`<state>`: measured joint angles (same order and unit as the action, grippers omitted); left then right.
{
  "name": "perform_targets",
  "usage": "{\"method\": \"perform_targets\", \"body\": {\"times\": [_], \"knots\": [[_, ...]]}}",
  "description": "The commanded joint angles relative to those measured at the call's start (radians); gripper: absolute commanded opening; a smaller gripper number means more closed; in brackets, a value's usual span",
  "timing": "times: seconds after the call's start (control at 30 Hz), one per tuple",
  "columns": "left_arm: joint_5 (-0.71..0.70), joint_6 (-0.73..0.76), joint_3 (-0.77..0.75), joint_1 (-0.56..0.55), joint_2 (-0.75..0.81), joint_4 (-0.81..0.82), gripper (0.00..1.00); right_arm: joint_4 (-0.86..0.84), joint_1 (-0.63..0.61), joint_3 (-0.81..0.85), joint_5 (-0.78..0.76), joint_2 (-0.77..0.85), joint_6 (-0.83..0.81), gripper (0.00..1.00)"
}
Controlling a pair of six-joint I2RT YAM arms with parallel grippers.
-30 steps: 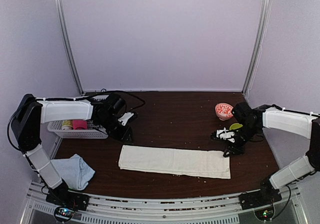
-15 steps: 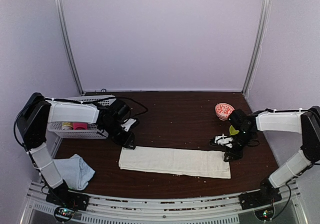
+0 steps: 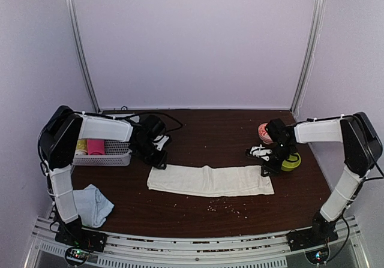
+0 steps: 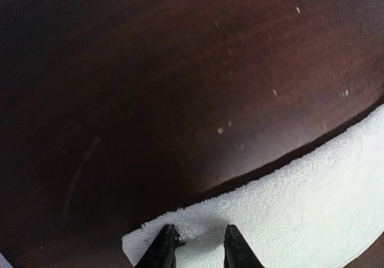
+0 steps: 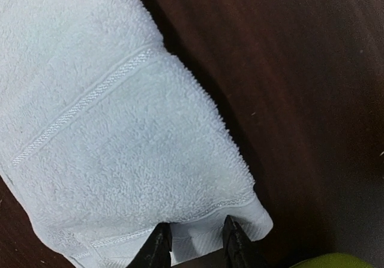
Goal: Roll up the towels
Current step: Move the towel to the center of the board, then adjust the towel at the center of the board.
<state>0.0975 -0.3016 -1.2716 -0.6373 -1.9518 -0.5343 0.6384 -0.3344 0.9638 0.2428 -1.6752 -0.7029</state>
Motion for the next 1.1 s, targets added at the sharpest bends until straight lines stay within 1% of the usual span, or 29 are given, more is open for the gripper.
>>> {"method": "perform_targets", "body": {"times": [0.0,0.07,0.17,0.3,0.37,0.4,0.5,0.63,0.77,0.83,1.07], "knots": [[-0.091,0.046,-0.114,0.016,-0.006,-0.015,0.3,0.041,0.025,0.145,0.037,-0.043,0.024,0.31],[-0.099,0.048,-0.121,0.016,0.046,-0.045,0.34,0.086,0.029,0.167,0.065,-0.01,0.018,0.31],[-0.104,0.022,-0.076,0.016,0.127,-0.069,0.38,0.124,0.031,0.141,0.058,0.065,0.011,0.33],[-0.064,-0.03,0.035,0.003,0.201,-0.063,0.39,0.129,0.031,0.024,0.06,0.174,-0.042,0.34],[-0.084,-0.049,0.078,-0.009,0.214,-0.082,0.4,0.107,0.031,-0.044,0.039,0.209,-0.045,0.34],[-0.091,-0.061,0.103,-0.01,0.217,-0.095,0.41,0.104,0.03,-0.065,0.023,0.217,-0.073,0.35],[-0.094,-0.08,0.14,-0.011,0.215,-0.131,0.45,0.082,0.029,-0.1,-0.004,0.218,-0.07,0.36],[-0.12,-0.122,0.152,-0.01,0.213,-0.174,0.48,0.051,0.029,-0.094,-0.003,0.201,-0.064,0.38],[-0.123,-0.141,0.144,-0.011,0.194,-0.201,0.49,0.055,0.024,-0.07,0.019,0.159,-0.073,0.39],[-0.11,-0.144,0.144,-0.012,0.185,-0.206,0.49,0.054,0.018,-0.064,0.025,0.142,-0.077,0.41],[-0.112,-0.155,0.151,-0.01,0.167,-0.215,0.49,0.023,0.005,-0.06,-0.004,0.098,-0.078,0.43]]}}
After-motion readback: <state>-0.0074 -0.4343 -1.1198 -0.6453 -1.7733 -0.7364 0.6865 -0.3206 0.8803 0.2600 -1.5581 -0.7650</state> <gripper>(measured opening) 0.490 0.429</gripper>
